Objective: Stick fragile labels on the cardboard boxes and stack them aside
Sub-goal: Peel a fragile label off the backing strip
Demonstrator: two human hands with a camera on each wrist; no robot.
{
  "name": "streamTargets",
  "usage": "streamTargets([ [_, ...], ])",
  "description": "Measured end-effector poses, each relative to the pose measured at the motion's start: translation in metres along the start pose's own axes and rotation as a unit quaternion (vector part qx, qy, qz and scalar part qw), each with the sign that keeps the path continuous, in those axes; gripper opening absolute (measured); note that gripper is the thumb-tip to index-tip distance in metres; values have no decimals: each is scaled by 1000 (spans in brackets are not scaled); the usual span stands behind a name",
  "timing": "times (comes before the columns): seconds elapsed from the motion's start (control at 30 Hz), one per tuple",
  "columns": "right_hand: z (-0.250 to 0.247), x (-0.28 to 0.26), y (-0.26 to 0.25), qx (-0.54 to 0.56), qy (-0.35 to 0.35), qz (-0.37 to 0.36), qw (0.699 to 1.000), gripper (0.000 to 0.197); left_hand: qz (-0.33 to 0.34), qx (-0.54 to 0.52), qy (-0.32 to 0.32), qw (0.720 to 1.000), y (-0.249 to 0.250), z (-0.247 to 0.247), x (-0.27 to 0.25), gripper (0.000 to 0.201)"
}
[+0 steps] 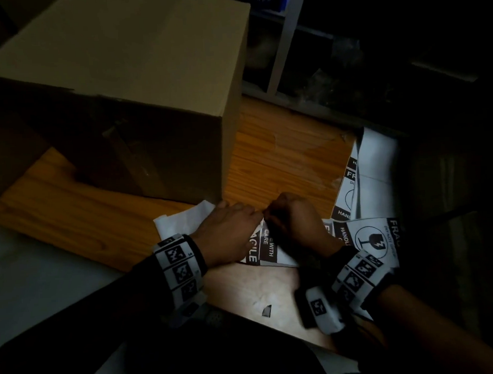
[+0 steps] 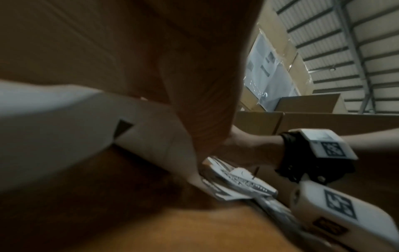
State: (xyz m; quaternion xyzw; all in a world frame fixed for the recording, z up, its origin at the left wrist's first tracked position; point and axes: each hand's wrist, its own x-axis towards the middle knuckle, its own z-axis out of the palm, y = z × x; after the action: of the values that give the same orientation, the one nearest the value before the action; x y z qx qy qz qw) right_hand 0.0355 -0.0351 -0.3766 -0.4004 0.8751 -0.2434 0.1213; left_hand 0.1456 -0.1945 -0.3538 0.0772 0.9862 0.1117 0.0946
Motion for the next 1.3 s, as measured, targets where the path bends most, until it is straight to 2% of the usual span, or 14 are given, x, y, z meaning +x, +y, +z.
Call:
streamTargets([
  [0.13, 5, -4, 6, 35, 27, 14, 999, 7, -2, 30, -3, 1000, 0, 6, 0, 67],
  [0.23, 12, -11, 5, 50, 73, 22, 996, 6, -1, 62, -17, 998, -2, 8, 1, 69],
  [0.37, 19, -16, 6, 70, 101, 15, 992, 5, 4, 96, -36, 995, 0, 7, 1, 72],
  [0.8, 15, -26, 17, 121, 112, -56, 985, 9, 15, 142, -61, 988, 0, 3, 2, 67],
  [1.0, 2, -35, 16, 203, 73, -23, 976, 9, 35, 146, -72, 986, -6, 0, 0, 64],
  [1.2, -5, -43, 12, 284, 65, 40, 956, 9, 49, 149, -89, 984, -8, -2, -1, 64],
  [1.23, -8, -44, 6, 317, 55, 63, 945, 9, 50, 152, -90, 983, -8, -2, -1, 65],
  [1.3, -15, -45, -4, 435, 29, 136, 889, 21, 50, 158, -92, 982, -7, -3, 0, 65],
])
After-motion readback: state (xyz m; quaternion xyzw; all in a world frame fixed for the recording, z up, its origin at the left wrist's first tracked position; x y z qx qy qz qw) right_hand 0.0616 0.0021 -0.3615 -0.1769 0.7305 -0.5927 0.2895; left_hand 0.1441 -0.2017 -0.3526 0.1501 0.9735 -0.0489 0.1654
